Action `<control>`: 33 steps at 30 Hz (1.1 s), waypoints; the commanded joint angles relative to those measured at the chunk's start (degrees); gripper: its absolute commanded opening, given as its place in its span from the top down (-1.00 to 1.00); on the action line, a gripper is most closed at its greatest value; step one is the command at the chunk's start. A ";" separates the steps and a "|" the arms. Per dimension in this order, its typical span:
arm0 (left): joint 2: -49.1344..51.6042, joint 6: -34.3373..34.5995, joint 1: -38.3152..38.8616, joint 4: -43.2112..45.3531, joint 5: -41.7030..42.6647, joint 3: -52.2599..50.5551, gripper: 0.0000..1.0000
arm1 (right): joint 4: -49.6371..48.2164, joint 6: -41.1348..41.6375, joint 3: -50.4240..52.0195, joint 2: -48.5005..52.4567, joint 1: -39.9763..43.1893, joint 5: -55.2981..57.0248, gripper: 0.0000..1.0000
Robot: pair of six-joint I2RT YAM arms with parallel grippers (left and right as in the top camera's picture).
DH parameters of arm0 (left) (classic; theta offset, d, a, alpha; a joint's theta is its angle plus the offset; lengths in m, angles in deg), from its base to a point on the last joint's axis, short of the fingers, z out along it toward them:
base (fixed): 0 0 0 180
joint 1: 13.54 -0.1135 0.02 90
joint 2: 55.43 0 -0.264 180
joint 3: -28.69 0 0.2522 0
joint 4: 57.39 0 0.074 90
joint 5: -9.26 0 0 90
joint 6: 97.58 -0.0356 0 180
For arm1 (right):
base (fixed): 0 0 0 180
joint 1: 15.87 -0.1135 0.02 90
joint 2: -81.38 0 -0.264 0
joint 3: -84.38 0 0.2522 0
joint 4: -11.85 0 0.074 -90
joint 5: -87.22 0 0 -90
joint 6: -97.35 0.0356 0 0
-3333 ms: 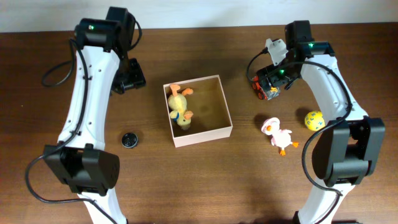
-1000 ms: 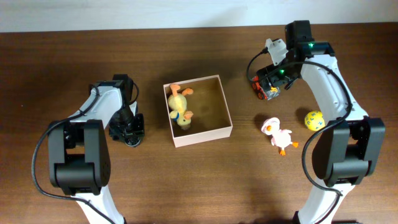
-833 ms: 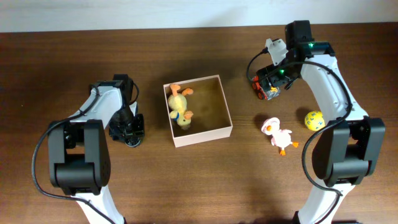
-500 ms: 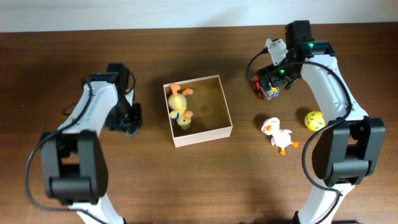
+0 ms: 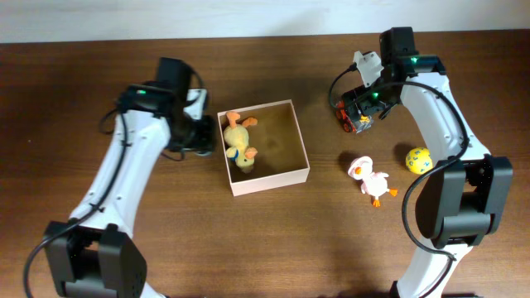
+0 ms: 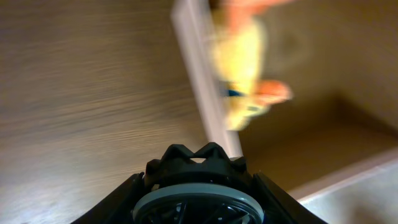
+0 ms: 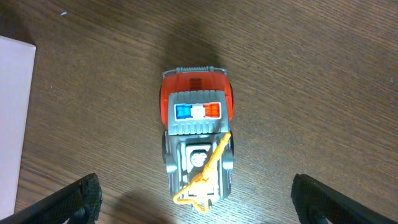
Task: Pack container
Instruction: 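Grasp the black puck with the left gripper and lower it into the box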
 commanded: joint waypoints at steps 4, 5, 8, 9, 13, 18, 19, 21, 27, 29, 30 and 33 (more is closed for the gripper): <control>-1.57 -0.50 8.22 0.87 1.99 1.81 0.06 | 0.00 -0.15 0.07 -0.22 -0.28 -0.68 -0.97; -1.55 -0.52 9.07 0.87 1.92 1.81 0.06 | 0.02 -0.15 0.07 -0.22 -0.28 -0.68 -0.97; -1.55 -1.01 11.02 0.79 0.87 1.81 0.07 | 0.02 -0.15 0.07 -0.22 -0.28 -0.68 -0.97; -1.55 -1.46 11.43 0.76 0.44 1.81 0.06 | 0.02 -0.15 0.07 -0.22 -0.28 -0.68 -0.97; -1.44 -2.62 13.16 0.68 -1.55 1.31 0.06 | 0.00 -0.15 0.07 -0.22 -0.28 -0.68 -0.97; 0.17 -6.97 14.67 0.74 -1.55 1.27 0.06 | 0.02 -0.15 0.07 -0.22 -0.28 -0.68 -0.97; 0.59 -8.02 14.99 0.87 -1.53 1.27 0.07 | 0.02 -0.15 0.07 -0.22 -0.28 -0.68 -0.97; 1.53 -9.35 15.52 0.92 -1.68 1.27 0.06 | 0.02 -0.13 0.07 -0.22 -0.28 -0.68 -0.97; 5.25 -12.55 15.87 0.48 -5.49 1.27 0.07 | 0.02 -0.15 0.07 -0.22 -0.28 -0.68 -0.97; 6.05 -14.53 15.85 0.26 -6.27 1.27 0.07 | 0.02 -0.15 0.07 -0.22 -0.28 -0.68 -0.97; 6.40 -15.15 15.85 0.26 -6.69 1.27 0.07 | 0.00 -0.13 0.07 -0.22 -0.28 -0.68 -0.97; 6.99 -15.54 15.85 0.42 -7.72 1.27 0.07 | 0.02 -0.13 0.07 -0.22 -0.28 -0.68 -0.97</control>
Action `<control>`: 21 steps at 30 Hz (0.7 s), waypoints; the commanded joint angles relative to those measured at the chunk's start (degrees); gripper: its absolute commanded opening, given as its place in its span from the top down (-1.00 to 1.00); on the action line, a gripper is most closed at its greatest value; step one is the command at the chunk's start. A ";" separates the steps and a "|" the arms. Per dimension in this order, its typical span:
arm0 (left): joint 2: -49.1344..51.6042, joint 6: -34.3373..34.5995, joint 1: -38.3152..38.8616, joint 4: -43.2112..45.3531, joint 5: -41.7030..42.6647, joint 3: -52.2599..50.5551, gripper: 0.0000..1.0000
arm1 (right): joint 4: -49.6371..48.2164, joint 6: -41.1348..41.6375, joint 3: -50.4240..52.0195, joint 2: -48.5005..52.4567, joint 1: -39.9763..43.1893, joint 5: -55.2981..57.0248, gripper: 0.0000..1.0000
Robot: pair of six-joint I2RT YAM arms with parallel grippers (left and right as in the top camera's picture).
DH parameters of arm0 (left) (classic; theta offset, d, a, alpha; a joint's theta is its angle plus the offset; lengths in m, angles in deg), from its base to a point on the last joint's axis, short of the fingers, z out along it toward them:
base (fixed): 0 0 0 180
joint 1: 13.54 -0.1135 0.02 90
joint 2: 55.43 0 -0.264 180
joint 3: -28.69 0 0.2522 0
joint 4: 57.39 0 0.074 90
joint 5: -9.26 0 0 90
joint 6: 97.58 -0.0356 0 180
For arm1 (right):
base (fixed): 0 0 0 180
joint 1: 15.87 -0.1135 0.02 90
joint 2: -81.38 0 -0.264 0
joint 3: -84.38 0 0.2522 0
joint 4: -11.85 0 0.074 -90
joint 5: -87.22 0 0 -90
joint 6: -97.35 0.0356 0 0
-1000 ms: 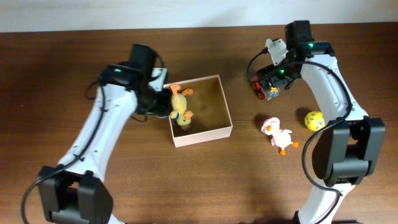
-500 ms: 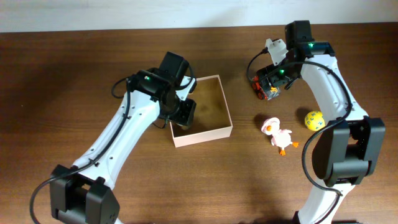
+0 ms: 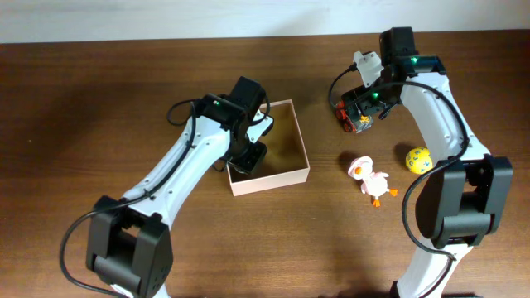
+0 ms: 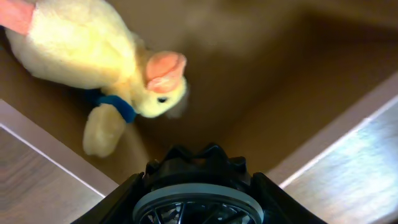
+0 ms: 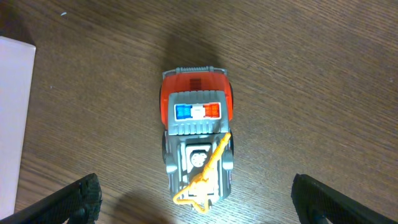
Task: Pack container
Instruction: 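Grasp the black puck with the left gripper and lower it into the box, then open the left gripper and lift the left arm away from the box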
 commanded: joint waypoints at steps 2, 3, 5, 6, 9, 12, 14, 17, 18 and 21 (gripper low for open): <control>1.05 -2.97 0.02 0.09 -2.40 1.03 0.07 | 0.04 -0.20 0.07 -0.22 -0.28 -0.68 -0.97; 1.09 -2.97 0.02 0.13 -2.43 1.03 0.07 | 0.04 -0.17 0.07 -0.22 -0.28 -0.68 -0.97; 1.29 -2.99 0.02 0.35 -2.43 1.03 0.06 | 0.04 -0.17 0.07 -0.22 -0.28 -0.68 -0.97; 1.49 -3.02 0.02 0.50 -2.45 1.03 0.06 | 0.04 -0.20 0.07 -0.22 -0.28 -0.68 -0.97; 2.08 -4.46 0.02 0.87 -2.43 1.03 0.06 | 0.04 -0.20 0.07 -0.22 -0.28 -0.68 -0.97; 2.40 -4.44 0.02 0.87 -2.40 1.03 0.06 | 0.04 -0.20 0.07 -0.22 -0.28 -0.68 -0.97; 2.47 -4.46 0.02 0.85 -2.40 1.03 0.06 | 0.02 -0.20 0.07 -0.22 -0.28 -0.68 -0.97; 2.47 -4.46 0.02 0.68 -2.43 1.03 0.05 | 0.02 -0.17 0.07 -0.22 -0.28 -0.68 -0.97; 2.47 -4.46 0.02 0.66 -2.40 1.03 0.05 | 0.04 -0.20 0.07 -0.22 -0.28 -0.68 -0.97; 2.47 -4.44 0.02 0.61 -2.40 1.03 -0.13 | 0.04 -0.17 0.07 -0.22 -0.28 -0.68 -0.97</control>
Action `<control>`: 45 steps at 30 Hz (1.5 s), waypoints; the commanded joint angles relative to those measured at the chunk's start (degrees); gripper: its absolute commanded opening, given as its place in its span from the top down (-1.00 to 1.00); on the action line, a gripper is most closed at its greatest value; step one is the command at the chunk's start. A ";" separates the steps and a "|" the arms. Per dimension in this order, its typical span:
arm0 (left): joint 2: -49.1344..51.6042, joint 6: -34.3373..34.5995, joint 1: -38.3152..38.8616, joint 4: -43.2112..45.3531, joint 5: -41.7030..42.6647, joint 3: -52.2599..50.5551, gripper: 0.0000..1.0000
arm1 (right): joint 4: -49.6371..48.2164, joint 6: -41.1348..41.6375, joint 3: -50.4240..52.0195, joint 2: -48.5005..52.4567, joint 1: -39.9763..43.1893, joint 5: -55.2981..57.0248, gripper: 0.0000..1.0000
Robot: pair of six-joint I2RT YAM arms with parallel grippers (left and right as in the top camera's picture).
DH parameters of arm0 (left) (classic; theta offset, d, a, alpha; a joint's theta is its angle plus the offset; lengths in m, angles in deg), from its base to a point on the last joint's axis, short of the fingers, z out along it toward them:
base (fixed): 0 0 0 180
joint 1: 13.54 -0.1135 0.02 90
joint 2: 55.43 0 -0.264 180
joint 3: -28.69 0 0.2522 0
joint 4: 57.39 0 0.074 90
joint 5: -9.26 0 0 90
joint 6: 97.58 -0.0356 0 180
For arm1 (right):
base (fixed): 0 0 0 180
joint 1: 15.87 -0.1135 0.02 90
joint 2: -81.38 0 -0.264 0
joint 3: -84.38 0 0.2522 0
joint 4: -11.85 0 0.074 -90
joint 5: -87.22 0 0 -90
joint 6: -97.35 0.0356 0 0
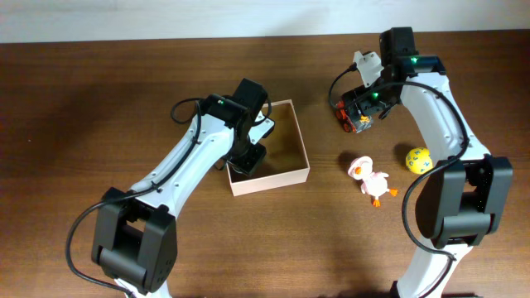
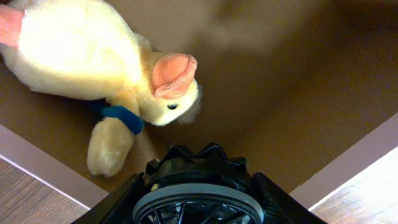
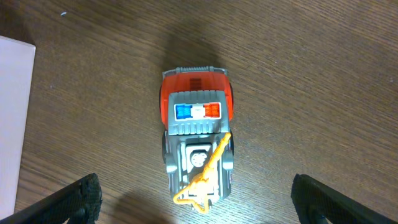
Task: Pack container
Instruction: 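Open the left gripper and lift the left arm away from the box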
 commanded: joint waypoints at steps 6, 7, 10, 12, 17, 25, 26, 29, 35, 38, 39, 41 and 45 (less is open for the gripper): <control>0.24 -1.14 0.02 -1.11 -0.39 1.03 -0.31 | 0.02 -0.20 0.07 -0.22 -0.28 -0.68 -0.97; 0.24 -1.14 0.02 -1.18 -0.39 1.03 -0.33 | 0.02 -0.17 0.07 -0.22 -0.28 -0.68 -0.97; 0.24 -1.14 0.02 -1.14 -0.39 1.03 -0.33 | 0.02 -0.20 0.07 -0.22 -0.28 -0.68 -0.97; 0.24 -1.14 0.02 -1.11 -0.39 1.03 -0.30 | 0.02 -0.20 0.07 -0.22 -0.28 -0.68 -0.98; 0.24 -0.74 0.02 -0.48 -0.33 3.23 -0.26 | 0.02 -0.17 0.07 -0.22 -0.28 -0.68 -0.97; 0.24 9.31 -0.79 -1.77 -3.98 17.27 -0.28 | 0.02 -0.20 0.07 -0.22 -0.28 -0.68 -0.97; 0.24 12.61 -1.33 -2.01 -6.43 18.93 -0.28 | 0.02 -0.17 0.07 -0.22 -0.28 -0.68 -0.97; 0.24 21.73 -4.09 -2.56 -12.57 21.73 -0.29 | 0.02 -0.17 0.07 -0.22 -0.28 -0.68 -0.97; 0.52 33.18 -15.87 -2.23 -13.90 21.86 -0.32 | 0.02 -0.20 0.07 -0.22 -0.28 -0.68 -0.97; 0.52 34.16 -19.93 -1.88 -13.70 21.86 -0.39 | -0.04 -0.17 0.07 -0.22 -0.28 -0.70 -0.97; 0.52 34.14 -20.92 -1.77 -13.68 21.86 -0.54 | -0.81 -0.20 0.07 -0.22 -0.28 -0.70 -0.97; 0.50 34.12 -22.69 -1.77 -13.70 21.86 -0.69 | -3.61 -0.20 0.07 -0.22 -0.28 -0.70 -0.97; 0.50 34.10 -24.39 -2.03 -13.70 21.86 -0.98 | -5.84 -0.20 0.07 -0.22 -0.28 -0.70 -0.97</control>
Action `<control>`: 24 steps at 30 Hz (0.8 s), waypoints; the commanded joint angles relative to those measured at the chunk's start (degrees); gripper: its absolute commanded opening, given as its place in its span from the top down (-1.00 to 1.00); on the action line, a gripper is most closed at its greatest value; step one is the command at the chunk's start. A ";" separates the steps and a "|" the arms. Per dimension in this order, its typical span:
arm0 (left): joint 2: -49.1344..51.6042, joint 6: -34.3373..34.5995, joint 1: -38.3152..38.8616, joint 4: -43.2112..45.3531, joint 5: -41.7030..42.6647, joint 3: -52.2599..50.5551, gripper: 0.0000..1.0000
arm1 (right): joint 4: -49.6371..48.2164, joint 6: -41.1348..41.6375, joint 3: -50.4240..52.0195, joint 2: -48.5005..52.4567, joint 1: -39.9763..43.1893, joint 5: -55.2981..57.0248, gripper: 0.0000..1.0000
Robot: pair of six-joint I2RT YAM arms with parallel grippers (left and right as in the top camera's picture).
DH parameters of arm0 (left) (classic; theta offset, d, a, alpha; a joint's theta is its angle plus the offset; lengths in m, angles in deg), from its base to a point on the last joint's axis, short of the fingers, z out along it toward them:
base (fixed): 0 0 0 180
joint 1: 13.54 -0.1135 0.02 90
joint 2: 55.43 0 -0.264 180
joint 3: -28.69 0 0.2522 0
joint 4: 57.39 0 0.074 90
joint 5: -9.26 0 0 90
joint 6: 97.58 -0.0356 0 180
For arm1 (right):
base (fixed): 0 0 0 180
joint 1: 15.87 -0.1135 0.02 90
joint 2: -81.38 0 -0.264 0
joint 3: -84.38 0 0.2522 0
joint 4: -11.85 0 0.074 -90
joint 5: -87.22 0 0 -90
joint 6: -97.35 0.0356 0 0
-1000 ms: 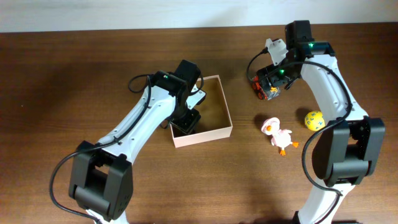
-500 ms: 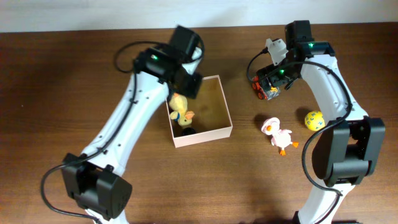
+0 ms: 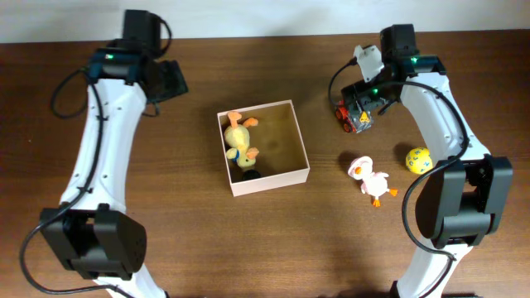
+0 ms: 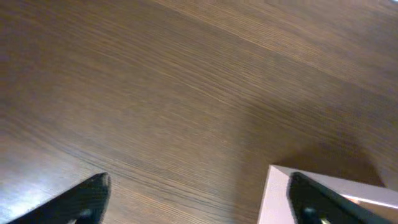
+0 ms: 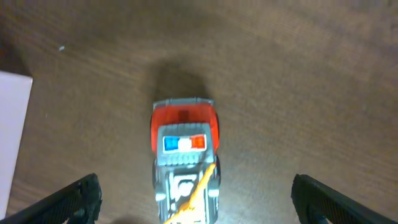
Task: Pack container
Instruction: 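Open the left gripper and lift the left arm away from the box, then lower the right gripper onto the toy police car and grasp it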
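The open white box [image 3: 296, 141] stands mid-table with a yellow plush duck [image 3: 239, 141] lying along its left wall. My left gripper [image 3: 168, 82] is open over bare wood at the back left, well away from the box; in the left wrist view [image 4: 200, 202] only the box's corner [image 4: 283, 190] shows. My right gripper [image 3: 364, 101] hangs open above a red and grey toy truck [image 3: 348, 118], which lies between its fingers but is not touched [image 5: 199, 200]. The toy truck [image 5: 184, 163] carries a blue and red light bar and a yellow hook.
A small pink and white duck [image 3: 370, 179] lies on the table right of the box. A yellow patterned ball [image 3: 418, 159] sits further right. The box's edge [image 5: 11, 143] shows at the left of the right wrist view.
My left gripper was down inside the box next to the yellow duck, fingers together. Now it is open at the back left of the table. My right gripper stands slightly higher over the truck.
My left gripper was first beside the box's left wall, with the duck lying inside. At the two following moments it was inside the box over the duck. Now it is away at the back left, and the duck lies where it was. The right gripper stayed over the truck.
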 commanded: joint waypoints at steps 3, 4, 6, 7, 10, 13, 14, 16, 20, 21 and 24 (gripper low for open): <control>0.31 1.20 -0.63 -0.07 -0.57 0.57 -0.99 | -0.63 -0.20 0.07 -0.22 -0.28 -0.70 -0.97; 0.28 1.20 -0.63 -0.07 -0.55 0.57 -0.98 | -0.63 -0.17 0.07 -0.22 -0.28 -0.70 -0.97; 0.28 1.20 -0.59 -0.07 -0.55 0.57 -0.99 | -0.57 -0.17 0.07 -0.22 -0.28 -0.70 -0.97; 0.28 1.20 -0.59 -0.07 -0.55 0.57 -0.99 | -0.17 -0.17 0.07 -0.22 -0.28 -0.68 -0.97; 0.31 1.20 -0.59 -0.07 -0.55 0.57 -0.98 | 4.13 -0.20 0.07 -0.22 -0.17 -0.48 -0.97; 0.28 1.20 -0.59 -0.07 -0.55 0.57 -0.98 | 3.13 -0.26 2.47 -0.09 -0.28 -0.46 -0.97; 0.28 1.20 -0.59 -0.07 -0.55 0.57 -0.99 | 2.49 -0.50 3.39 -0.07 -0.28 -0.46 -0.97; 0.28 1.20 -0.59 -0.07 -0.55 0.57 -0.99 | 1.25 -0.87 5.14 0.33 -0.26 -0.48 -0.97; 0.31 1.20 -0.59 -0.07 -0.55 0.57 -0.98 | -1.73 -0.85 7.63 1.68 -0.28 -0.59 -0.97; 0.28 1.20 -0.57 -0.07 -0.55 0.57 -0.99 | -2.43 -0.85 7.82 2.16 -0.28 -0.70 -0.97; 0.31 1.20 -0.59 -0.07 -0.55 0.57 -0.99 | -4.66 -0.83 7.82 3.37 -0.28 -0.79 -0.97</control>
